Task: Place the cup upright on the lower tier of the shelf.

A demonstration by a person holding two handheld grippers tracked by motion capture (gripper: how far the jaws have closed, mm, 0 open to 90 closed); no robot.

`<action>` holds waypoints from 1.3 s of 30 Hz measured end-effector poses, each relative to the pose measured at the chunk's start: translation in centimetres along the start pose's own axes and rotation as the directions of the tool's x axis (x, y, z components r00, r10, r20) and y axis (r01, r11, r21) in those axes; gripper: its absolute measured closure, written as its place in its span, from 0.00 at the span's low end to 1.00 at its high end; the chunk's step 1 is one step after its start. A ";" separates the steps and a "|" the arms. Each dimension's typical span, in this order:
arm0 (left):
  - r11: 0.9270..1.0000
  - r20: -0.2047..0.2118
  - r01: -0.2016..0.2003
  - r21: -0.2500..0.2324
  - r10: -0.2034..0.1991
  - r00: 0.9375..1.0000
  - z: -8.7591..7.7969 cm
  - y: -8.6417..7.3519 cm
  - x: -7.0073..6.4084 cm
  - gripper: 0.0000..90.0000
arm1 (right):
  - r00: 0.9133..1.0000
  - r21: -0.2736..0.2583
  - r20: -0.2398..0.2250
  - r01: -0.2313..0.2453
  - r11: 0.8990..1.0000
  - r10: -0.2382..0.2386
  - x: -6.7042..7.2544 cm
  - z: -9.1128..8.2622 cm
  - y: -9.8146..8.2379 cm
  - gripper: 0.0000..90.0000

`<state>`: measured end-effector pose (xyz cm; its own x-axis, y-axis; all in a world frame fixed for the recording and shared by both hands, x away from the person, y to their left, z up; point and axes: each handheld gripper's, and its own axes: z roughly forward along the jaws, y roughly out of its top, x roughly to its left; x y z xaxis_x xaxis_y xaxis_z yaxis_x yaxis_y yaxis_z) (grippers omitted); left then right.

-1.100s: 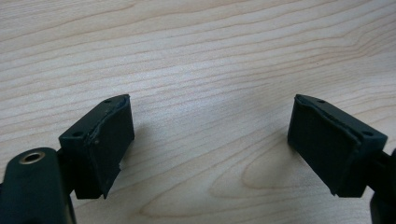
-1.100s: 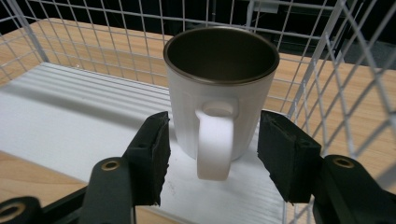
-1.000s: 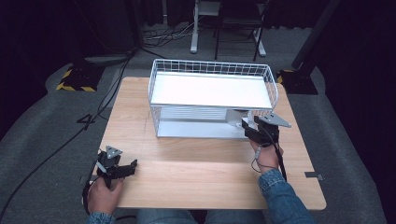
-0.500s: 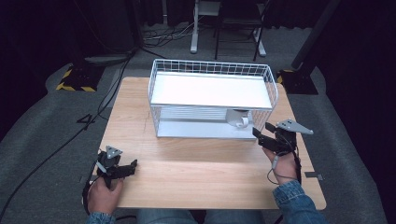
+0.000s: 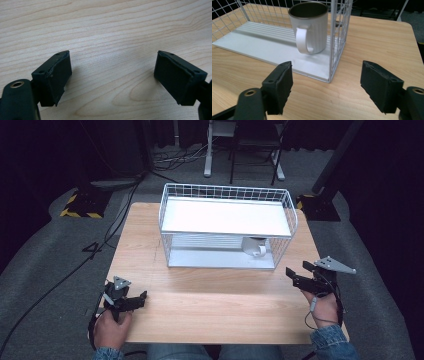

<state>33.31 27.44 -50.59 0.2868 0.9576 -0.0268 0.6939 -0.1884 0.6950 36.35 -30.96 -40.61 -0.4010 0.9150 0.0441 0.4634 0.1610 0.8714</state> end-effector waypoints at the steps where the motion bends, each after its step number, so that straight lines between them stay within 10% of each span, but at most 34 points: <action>1: 1.000 0.000 -0.001 0.000 0.001 1.000 0.0 0.0 0.0 0.17 | 1.000 0.004 0.002 -0.004 1.000 0.004 -0.1 -0.1 -0.1 0.27; 21: 1.000 0.000 -0.001 0.001 0.001 1.000 0.0 0.0 0.0 0.17 | 0.998 0.170 0.062 0.014 0.985 -0.025 -3.3 -1.1 -5.4 0.17; 35: 1.000 0.000 -0.001 0.000 0.001 1.000 0.0 0.0 0.0 0.17 | 0.996 0.275 0.071 -0.066 0.959 0.048 -5.1 0.3 -9.9 0.16; 39: 1.000 0.000 -0.001 0.001 0.001 1.000 0.0 0.0 0.0 0.17 | 0.995 0.257 0.096 -0.023 0.966 -0.002 -4.9 0.6 -10.5 0.13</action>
<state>33.31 27.44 -50.59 0.2872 0.9575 -0.0262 0.6941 -0.1892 0.6946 33.94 -36.86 -50.24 -0.3245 0.9459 -0.0046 0.6599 0.2298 0.7154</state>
